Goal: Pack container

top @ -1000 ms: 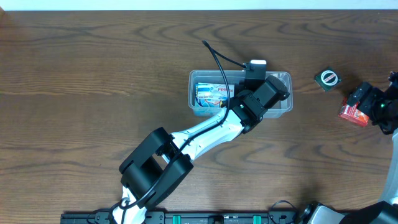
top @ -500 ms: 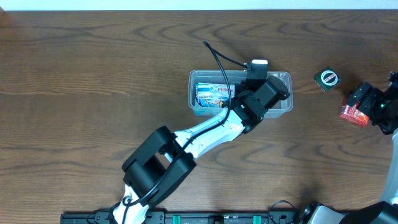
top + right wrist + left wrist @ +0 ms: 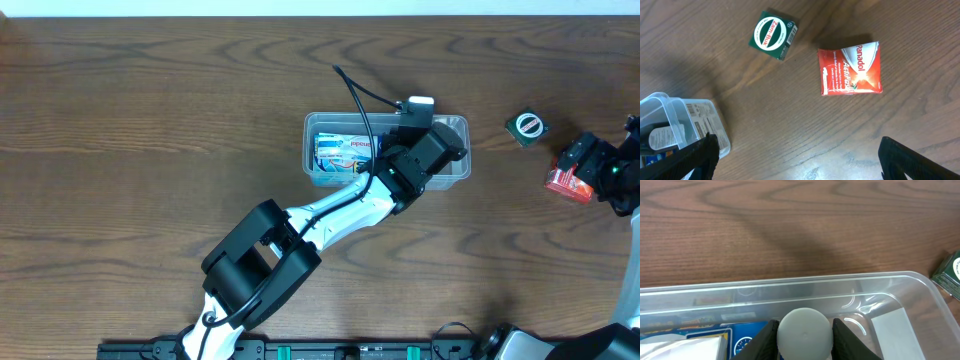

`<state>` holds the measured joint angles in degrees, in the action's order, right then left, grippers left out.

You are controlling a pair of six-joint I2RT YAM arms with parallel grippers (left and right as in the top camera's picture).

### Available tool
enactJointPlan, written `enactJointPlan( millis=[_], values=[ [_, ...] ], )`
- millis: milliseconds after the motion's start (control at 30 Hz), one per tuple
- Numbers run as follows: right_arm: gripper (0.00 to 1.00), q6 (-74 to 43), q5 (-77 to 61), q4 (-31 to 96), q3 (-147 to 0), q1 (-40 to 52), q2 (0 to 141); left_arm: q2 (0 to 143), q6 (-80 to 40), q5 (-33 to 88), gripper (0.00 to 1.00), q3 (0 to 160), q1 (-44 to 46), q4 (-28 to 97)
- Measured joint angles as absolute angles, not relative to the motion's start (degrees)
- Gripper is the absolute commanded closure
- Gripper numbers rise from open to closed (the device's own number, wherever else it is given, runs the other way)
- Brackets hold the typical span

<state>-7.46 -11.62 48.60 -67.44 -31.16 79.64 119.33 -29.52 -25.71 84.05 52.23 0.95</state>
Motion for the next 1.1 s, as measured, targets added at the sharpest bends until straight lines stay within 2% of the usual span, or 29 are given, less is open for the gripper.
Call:
enactJointPlan(
  millis=[300, 400, 433, 933, 1100],
  values=[
    [0.01, -7.49, -11.62, 48.6, -67.44, -31.16, 79.64, 119.33, -28.42, -27.9, 0.66, 85.17, 52.23, 4.1],
    [0.01, -7.46, -11.62, 48.6, -67.44, -31.16, 79.64, 119.33, -28.01, -28.67, 0.51, 85.23, 52.23, 4.25],
    [0.01, -7.46, -11.62, 48.6, -67.44, -31.16, 79.64, 119.33, -28.01, -28.95, 0.5, 85.27, 52.23, 4.23],
    [0.01, -7.46, -11.62, 48.6, -67.44, -31.16, 79.64, 119.24, -27.53, -29.58, 0.45, 85.67, 52.23, 3.99],
    [0.01, -7.46, -11.62, 48.6, -67.44, -31.16, 79.64, 115.22, -22.98, -29.54, 0.4, 86.0, 52.07, 5.08]
  ],
)
